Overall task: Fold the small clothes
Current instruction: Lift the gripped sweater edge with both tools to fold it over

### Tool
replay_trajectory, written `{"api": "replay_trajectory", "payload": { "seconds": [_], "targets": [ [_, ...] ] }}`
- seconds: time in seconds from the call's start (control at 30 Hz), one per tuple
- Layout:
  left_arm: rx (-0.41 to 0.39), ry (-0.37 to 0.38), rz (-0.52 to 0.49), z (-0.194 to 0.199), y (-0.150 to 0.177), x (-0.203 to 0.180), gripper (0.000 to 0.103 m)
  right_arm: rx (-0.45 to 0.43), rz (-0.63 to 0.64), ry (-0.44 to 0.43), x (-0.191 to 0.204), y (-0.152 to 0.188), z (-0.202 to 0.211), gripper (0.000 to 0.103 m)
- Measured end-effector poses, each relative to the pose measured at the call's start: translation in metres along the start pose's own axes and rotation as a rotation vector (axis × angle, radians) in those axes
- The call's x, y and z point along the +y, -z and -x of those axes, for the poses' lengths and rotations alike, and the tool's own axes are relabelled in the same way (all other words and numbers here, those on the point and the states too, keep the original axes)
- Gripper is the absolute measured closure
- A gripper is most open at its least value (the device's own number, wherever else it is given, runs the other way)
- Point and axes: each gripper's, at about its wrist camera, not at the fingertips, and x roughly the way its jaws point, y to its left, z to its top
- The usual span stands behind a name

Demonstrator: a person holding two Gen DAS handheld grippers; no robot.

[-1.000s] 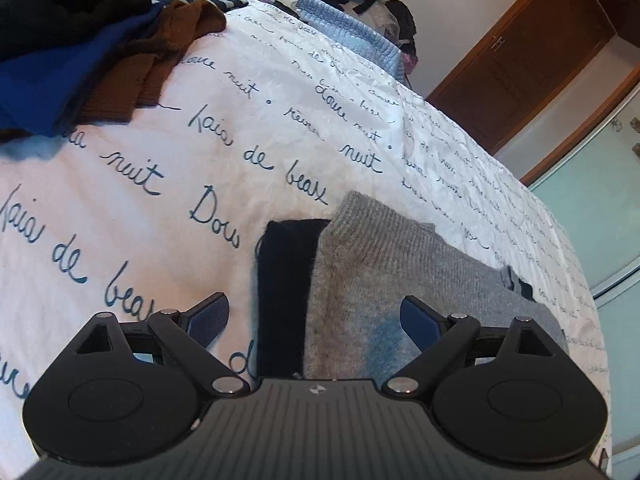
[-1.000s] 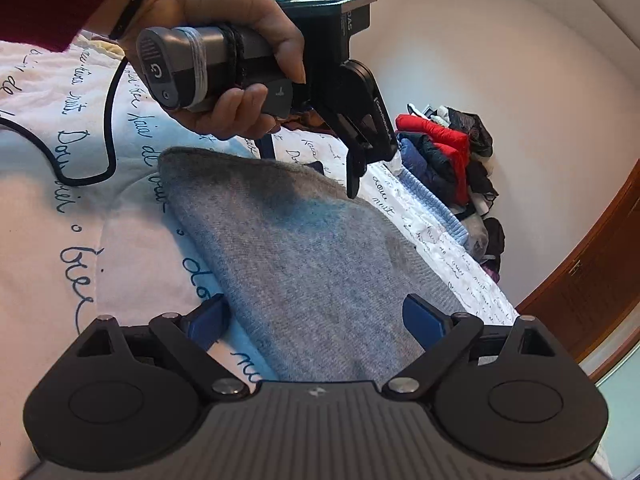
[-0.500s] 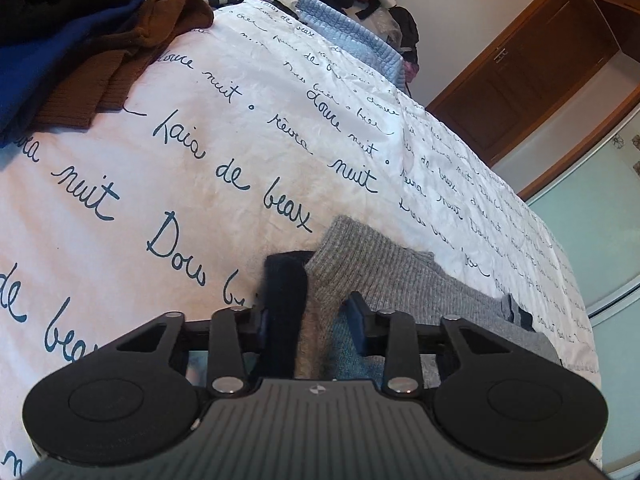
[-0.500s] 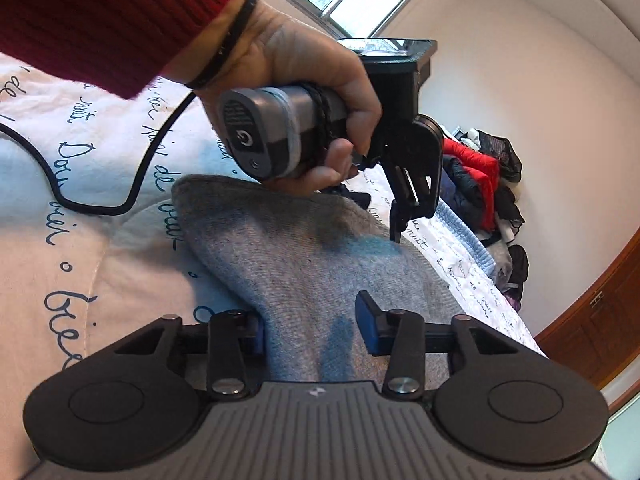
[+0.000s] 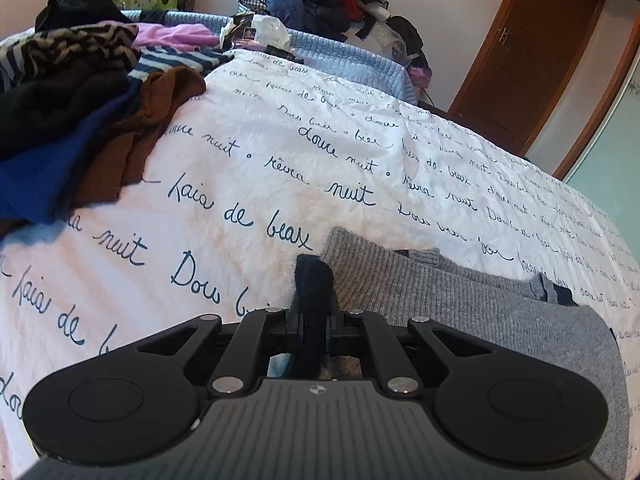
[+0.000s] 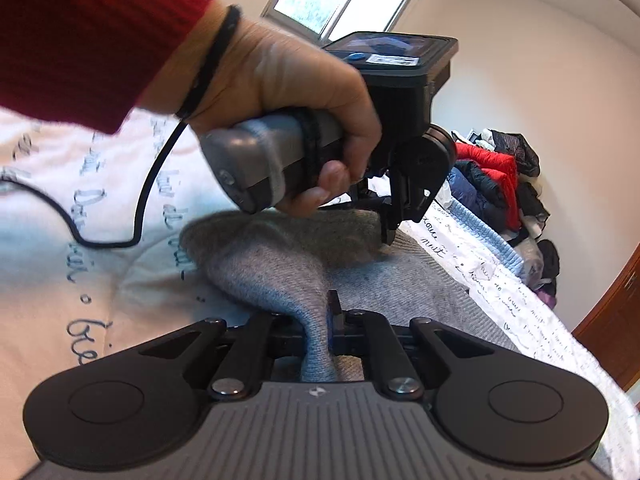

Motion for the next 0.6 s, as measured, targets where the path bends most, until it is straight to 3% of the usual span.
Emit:
{"api": "replay_trajectory", "payload": {
  "seconds": [0.37,0.6],
  "targets": [
    [-0.074,-0.045,-0.062,0.04,-0.013,-0.043,0.094,-0.05,-0.396,-0.144,-0.067,0.007,0.032,0.096],
    [-0.106,-0.01,-0.042,0.065,-0.027,-0.079,0.094,-0.098,-0.543,-0.144,-0.103,0.02,0.06,0.096]
  ]
}}
